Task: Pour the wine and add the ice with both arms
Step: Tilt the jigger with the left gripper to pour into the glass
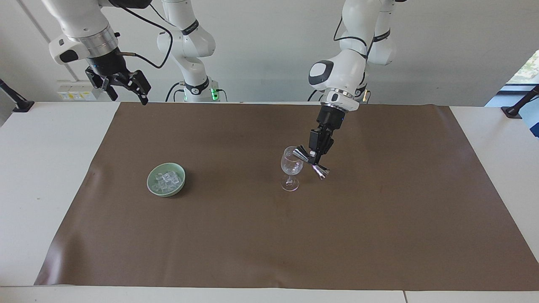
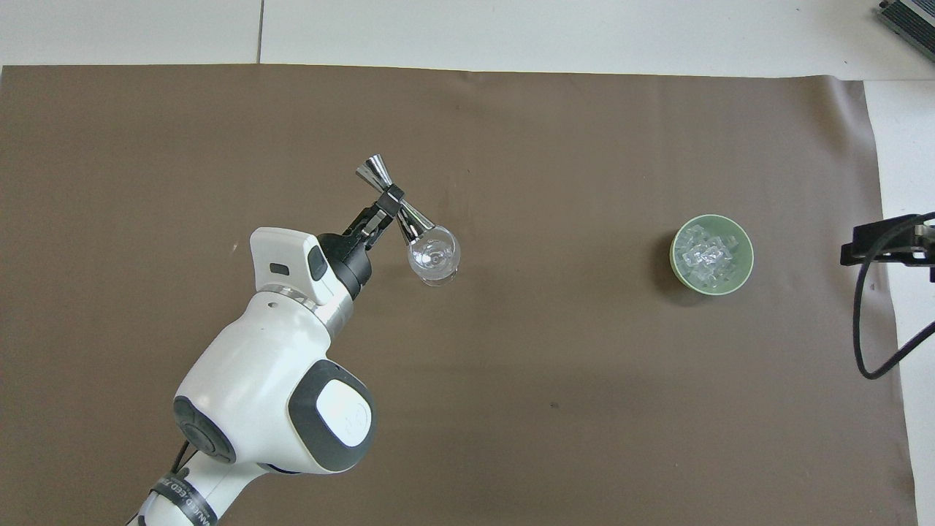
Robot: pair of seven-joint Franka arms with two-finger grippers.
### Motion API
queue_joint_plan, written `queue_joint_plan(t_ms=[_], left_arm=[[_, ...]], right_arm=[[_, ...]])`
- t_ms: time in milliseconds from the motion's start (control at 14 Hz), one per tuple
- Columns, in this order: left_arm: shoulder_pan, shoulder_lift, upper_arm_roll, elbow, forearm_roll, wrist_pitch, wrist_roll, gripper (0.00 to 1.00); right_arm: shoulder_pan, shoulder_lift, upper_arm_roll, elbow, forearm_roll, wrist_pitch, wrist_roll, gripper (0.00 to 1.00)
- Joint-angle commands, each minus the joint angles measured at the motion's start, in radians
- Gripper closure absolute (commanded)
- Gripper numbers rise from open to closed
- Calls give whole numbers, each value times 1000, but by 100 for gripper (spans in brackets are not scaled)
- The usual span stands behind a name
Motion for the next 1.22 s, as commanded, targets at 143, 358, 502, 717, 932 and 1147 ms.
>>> queue_joint_plan(t_ms=[143, 358, 502, 717, 932, 1147], left_arm=[[-36, -11, 16, -27, 12, 39, 27, 100], [-38, -11, 16, -27, 12, 39, 27, 100], [-35, -14, 14, -21, 11, 30, 29, 100], [-24, -27, 14, -10, 2, -34, 23, 100], [-10, -48, 25, -7, -7, -116, 6, 100], [5, -48, 27, 2, -11, -166, -72, 100]], right_arm=[[1, -17, -4, -14, 6, -3, -21, 0], [1, -17, -4, -14, 6, -3, -21, 0], [1, -17, -4, -14, 6, -3, -21, 0], [1, -17, -4, -14, 6, -3, -21, 0], [1, -17, -4, -14, 6, -3, -21, 0], [1, -17, -4, -14, 6, -3, -21, 0]])
